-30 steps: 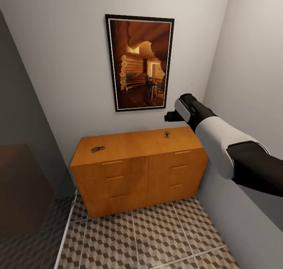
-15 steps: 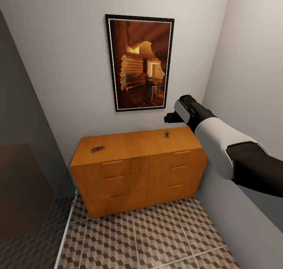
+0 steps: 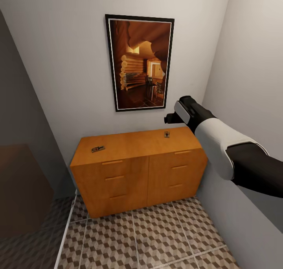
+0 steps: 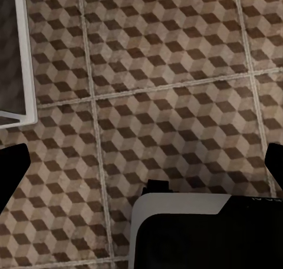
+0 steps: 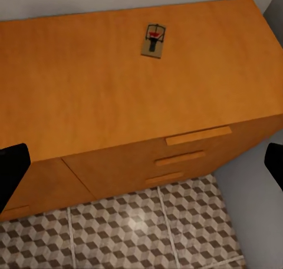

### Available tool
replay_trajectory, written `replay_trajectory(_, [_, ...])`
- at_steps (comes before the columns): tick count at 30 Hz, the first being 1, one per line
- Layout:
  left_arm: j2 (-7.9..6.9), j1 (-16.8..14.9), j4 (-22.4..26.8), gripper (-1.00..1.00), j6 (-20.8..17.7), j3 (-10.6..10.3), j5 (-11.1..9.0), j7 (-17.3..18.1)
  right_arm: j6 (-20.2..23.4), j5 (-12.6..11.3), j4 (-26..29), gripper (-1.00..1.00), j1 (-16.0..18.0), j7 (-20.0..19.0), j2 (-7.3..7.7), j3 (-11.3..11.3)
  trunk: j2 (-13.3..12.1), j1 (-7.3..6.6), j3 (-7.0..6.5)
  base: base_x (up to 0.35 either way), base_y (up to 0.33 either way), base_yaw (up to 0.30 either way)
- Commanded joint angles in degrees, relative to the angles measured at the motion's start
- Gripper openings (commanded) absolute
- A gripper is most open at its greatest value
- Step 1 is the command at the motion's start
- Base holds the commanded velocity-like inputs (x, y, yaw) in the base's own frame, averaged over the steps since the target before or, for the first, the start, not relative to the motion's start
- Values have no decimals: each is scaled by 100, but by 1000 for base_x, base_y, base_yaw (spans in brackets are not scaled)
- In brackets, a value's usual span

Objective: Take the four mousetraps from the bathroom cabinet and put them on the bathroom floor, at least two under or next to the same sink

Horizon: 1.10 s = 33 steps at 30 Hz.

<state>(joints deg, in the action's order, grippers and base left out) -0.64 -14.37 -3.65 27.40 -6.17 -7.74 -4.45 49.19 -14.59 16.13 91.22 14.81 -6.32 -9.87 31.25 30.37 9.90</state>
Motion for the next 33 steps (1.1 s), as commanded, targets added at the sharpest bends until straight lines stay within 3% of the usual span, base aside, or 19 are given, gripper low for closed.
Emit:
replay_trajectory(1, [2, -9, -22, 100, 37, -51, -52, -3, 18, -62, 4, 100, 3, 40, 4, -40, 9, 2, 10, 0, 0, 0])
replay_trajectory(25, [4, -7, -22, 100, 37, -51, -52, -3, -12, -41, -100, 100, -39, 40, 21, -38, 9, 2, 10, 0, 0, 0])
replay_trajectory(33, [3, -9, -22, 100, 37, -51, -52, -3, -599, -41, -645, 100, -52, 40, 24, -41, 9, 2, 10, 0, 0, 0])
